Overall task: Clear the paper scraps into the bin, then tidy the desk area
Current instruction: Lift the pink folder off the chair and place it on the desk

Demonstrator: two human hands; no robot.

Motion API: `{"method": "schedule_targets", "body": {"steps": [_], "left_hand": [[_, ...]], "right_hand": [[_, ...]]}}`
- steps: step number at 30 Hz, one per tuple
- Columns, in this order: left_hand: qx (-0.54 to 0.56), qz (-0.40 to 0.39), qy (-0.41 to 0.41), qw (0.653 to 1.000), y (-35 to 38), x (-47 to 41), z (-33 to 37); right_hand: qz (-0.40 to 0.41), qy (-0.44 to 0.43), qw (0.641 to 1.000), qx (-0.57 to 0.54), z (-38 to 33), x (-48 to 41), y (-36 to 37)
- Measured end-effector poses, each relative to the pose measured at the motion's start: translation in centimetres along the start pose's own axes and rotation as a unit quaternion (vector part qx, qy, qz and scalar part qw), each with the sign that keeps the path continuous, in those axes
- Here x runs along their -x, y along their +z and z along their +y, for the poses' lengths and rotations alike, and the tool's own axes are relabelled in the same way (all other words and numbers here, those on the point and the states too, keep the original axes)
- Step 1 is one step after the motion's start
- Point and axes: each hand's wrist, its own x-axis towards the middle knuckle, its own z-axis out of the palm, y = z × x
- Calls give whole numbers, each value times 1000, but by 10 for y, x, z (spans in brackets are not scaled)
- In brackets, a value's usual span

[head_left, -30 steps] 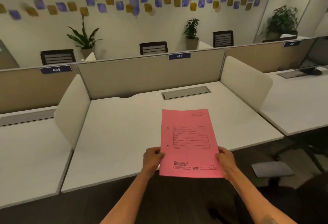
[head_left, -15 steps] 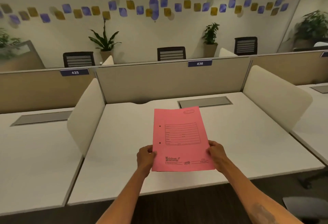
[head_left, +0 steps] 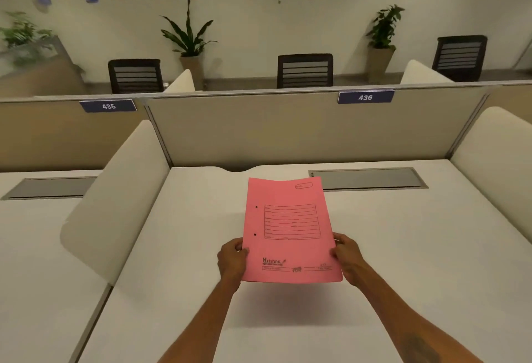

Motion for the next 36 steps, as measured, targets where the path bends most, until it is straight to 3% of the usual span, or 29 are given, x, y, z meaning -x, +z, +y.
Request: {"method": "schedule_targets", "body": {"steps": [14,21,32,36], "left_hand": [[-16,15,-28,999,76,-170,-6],[-38,22,-21,999,114,-229,-14],[-52,32,-34,998,132,-248,-29],[-100,28,-35,994,131,-243,-27]], "right_hand": [[-12,44,999,0,-9,-187,38],[21,42,999,13,-3,-256,50],[32,33,999,16,9,-280,53],[41,-6,998,49,12,-270,51]]}}
